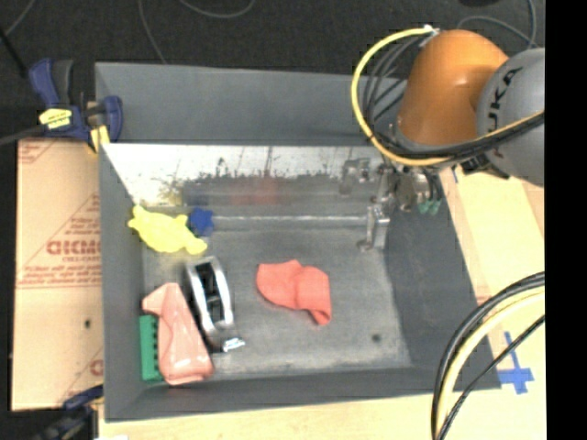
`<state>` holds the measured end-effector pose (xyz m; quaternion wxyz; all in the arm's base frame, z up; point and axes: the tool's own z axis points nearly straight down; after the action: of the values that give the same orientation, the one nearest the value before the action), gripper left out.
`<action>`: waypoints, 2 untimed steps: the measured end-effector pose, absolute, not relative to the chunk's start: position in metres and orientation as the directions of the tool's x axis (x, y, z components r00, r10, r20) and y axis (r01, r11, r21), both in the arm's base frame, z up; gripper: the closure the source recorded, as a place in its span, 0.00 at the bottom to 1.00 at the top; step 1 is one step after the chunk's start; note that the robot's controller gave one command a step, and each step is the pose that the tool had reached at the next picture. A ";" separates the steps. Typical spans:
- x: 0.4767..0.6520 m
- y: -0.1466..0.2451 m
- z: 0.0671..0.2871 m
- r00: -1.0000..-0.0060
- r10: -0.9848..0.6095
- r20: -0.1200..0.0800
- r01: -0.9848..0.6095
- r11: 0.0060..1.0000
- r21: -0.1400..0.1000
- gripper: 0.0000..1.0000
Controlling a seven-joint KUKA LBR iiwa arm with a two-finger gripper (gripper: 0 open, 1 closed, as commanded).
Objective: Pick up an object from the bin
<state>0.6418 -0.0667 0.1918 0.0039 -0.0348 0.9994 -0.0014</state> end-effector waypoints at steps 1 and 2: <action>0.624 -0.005 0.150 -0.995 -0.104 -0.006 -0.104 0.995 -0.003 0.00; 0.623 0.023 0.120 -0.989 -0.144 -0.011 -0.144 0.990 0.001 0.00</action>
Offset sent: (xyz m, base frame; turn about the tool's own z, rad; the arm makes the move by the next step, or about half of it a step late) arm -0.0186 0.0519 -0.0987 -0.0881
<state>0.6232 0.0232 0.1197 0.0053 -0.0723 0.9974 0.0010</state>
